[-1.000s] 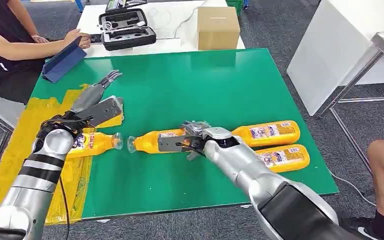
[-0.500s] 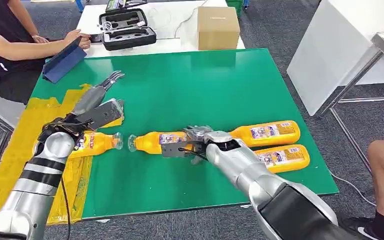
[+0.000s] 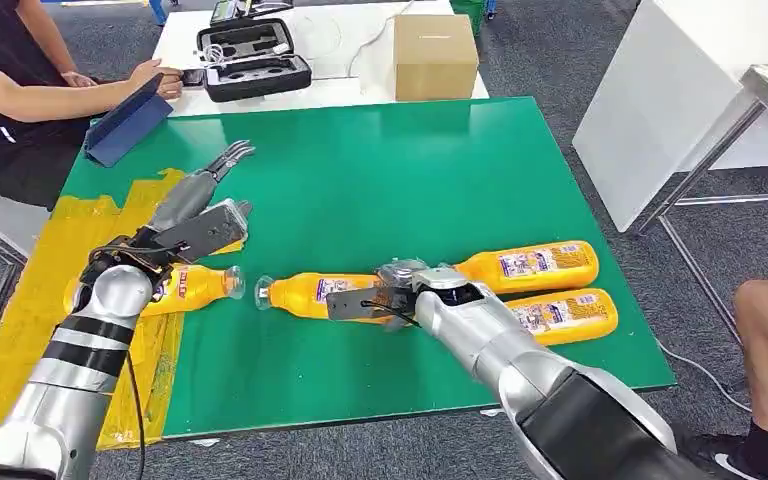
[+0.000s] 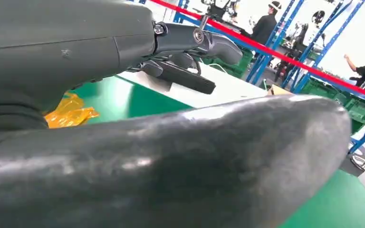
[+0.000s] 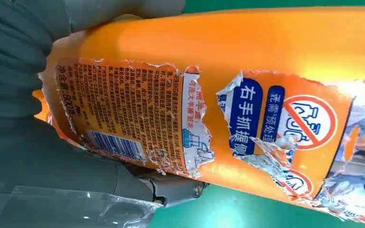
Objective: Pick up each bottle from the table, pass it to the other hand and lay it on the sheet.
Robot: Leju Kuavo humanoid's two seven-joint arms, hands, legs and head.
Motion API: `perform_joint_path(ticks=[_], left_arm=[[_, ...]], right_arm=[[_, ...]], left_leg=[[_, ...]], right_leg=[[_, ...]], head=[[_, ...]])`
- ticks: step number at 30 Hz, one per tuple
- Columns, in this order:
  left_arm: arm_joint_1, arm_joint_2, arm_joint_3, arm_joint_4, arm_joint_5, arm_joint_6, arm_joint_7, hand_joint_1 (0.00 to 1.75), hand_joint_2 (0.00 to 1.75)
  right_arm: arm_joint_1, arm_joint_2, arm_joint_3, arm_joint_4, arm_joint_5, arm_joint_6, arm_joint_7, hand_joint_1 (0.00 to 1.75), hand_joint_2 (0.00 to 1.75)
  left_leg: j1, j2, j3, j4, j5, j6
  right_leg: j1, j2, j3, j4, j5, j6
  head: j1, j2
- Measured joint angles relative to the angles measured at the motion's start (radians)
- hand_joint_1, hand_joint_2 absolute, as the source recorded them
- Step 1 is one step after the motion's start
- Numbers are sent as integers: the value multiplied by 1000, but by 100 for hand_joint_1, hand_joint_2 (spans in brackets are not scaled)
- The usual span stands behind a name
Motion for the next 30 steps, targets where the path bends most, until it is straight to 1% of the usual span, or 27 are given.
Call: perform_joint_path(ticks=[10, 13, 17, 18, 21, 23, 24, 25, 26, 28, 30], left_arm=[[5, 0, -9, -21, 31, -1, -6, 0, 0], [14, 0, -6, -36, 74, -2, 2, 0, 0], [43, -7, 26, -59, 208, -42, 15, 0, 0], [55, -7, 32, -64, 228, -42, 19, 0, 175], [106, -6, 80, -88, 336, -69, 52, 0, 175], [161, -13, 129, -110, 458, -23, 57, 0, 175], [195, -19, 166, -133, 505, 17, 49, 0, 175], [229, -25, 194, -152, 525, 44, 38, 0, 175], [259, -36, 225, -175, 538, 66, 22, 0, 175], [304, -51, 263, -213, 558, 76, 13, 0, 175], [330, -66, 277, -243, 589, 76, 19, 0, 175]], right_arm=[[2, -8, 4, 3, 1, -6, 4, 175, 175], [6, -12, 3, 5, -4, -44, 13, 175, 175], [12, -16, -25, 4, -27, -128, 18, 175, 175], [14, -19, -33, 1, -33, -149, 16, 175, 175], [26, -42, -79, -74, -76, -237, -21, 175, 175], [71, -70, -124, -233, -136, -316, -54, 175, 175], [105, -95, -157, -361, -171, -330, -46, 175, 175], [133, -116, -181, -458, -191, -318, -23, 175, 175], [158, -137, -210, -577, -205, -299, 0, 175, 175], [213, -174, -255, -742, -208, -288, 3, 175, 175], [258, -192, -284, -853, -205, -292, -10, 175, 175]], left_leg=[[0, 0, 0, 0, 0, 0], [0, 0, 1, 0, 0, 0], [0, -1, 0, 0, 0, 0], [0, -1, 0, 0, 0, 0], [-1, 1, -1, 0, 0, 0], [0, 3, -1, 0, 0, 0], [0, 3, -1, 0, 0, 0], [-1, 2, -1, 0, -1, 0], [0, 2, -2, 0, -1, -1], [1, -4, -5, 0, -1, -1], [1, -4, -7, 0, -1, -1]], right_leg=[[0, 0, 0, 0, 0, 0], [0, 0, 1, 0, 0, 0], [0, 0, 1, 0, 0, 0], [0, 0, 1, 0, 0, 0], [0, 2, 0, 0, 1, -1], [0, 3, -1, 0, 2, -2], [0, 3, -2, 0, 2, -2], [0, 3, -3, 0, 2, -2], [0, 2, -4, 0, 1, -2], [0, 0, -4, -1, -2, 0], [0, -1, -5, -1, -1, 0]], head=[[0, 0], [0, 0], [0, 0], [1, 0], [0, 0], [0, 0], [0, 0], [-2, 0], [0, 0], [1, 0], [1, 0]])
